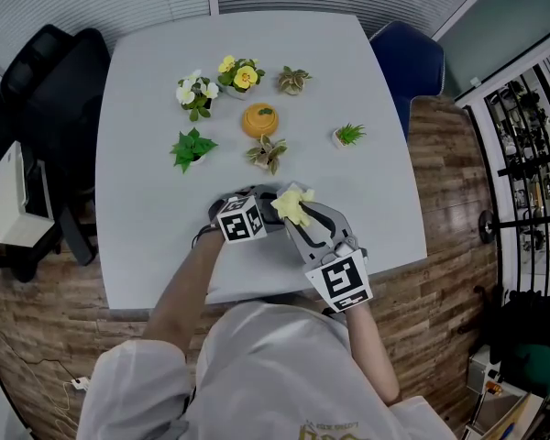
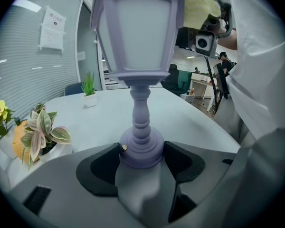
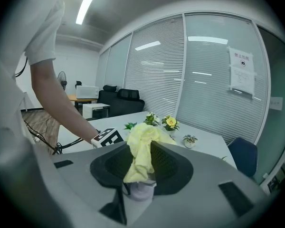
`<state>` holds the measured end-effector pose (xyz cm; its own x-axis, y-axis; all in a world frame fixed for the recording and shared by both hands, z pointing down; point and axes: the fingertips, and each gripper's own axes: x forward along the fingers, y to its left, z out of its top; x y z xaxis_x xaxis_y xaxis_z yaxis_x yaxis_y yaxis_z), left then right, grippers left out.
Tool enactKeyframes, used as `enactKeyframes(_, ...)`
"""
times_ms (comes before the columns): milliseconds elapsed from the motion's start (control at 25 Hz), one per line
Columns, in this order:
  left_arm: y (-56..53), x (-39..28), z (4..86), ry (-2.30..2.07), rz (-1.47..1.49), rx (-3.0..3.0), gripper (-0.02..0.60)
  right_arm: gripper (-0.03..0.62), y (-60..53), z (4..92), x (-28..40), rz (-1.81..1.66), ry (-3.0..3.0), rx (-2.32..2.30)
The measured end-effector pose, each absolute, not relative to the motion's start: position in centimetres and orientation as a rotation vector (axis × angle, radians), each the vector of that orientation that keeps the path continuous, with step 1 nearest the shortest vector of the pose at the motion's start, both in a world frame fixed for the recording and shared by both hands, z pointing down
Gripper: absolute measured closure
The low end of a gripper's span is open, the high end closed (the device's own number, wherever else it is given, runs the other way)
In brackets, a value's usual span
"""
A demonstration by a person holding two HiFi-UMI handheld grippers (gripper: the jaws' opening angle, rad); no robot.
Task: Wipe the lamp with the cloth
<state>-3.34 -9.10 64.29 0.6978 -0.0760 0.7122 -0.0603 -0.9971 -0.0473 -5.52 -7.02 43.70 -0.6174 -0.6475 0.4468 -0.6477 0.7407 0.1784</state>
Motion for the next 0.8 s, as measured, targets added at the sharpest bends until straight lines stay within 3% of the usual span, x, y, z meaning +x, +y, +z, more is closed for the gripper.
enactKeyframes(800, -9.2, -3.3, 64.3, 0.121, -1.204, -2.877, 0.278, 0.468, -8.1, 44.2, -7.4, -0.181, -2.328, 0.890)
